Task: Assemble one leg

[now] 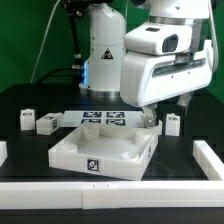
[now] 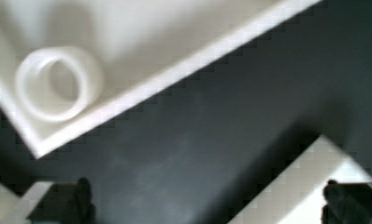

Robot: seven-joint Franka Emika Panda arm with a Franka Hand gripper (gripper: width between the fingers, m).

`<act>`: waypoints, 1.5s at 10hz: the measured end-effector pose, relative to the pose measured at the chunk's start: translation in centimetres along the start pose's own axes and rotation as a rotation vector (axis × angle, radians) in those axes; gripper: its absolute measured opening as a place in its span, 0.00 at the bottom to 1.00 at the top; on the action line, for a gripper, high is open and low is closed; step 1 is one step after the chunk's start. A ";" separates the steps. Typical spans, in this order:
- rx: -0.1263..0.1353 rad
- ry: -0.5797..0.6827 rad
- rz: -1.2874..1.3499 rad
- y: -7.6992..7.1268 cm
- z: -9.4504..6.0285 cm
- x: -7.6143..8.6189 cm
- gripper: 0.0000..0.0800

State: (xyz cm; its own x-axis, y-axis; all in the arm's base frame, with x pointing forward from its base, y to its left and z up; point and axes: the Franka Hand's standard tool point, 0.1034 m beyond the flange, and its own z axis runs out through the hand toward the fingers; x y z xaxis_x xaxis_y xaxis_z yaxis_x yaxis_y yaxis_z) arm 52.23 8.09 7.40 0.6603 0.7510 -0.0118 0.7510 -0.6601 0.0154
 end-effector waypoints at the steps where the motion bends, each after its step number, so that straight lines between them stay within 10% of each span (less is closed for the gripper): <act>1: 0.002 0.002 -0.099 -0.5 0.6 -1.6 0.81; 10: 0.015 0.000 -0.348 -0.3 2.1 -3.9 0.81; 15: 0.030 0.016 -0.457 -2.9 5.0 -9.6 0.81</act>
Offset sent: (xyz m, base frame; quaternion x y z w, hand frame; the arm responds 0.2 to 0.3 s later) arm -0.0214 -0.0273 -0.0068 0.0211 -0.0133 -0.2163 0.9760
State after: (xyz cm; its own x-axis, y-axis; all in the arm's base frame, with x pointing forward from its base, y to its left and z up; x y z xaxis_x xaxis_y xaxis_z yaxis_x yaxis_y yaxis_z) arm 43.71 2.71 2.48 0.2610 0.9653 0.0045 0.9652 -0.2609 -0.0169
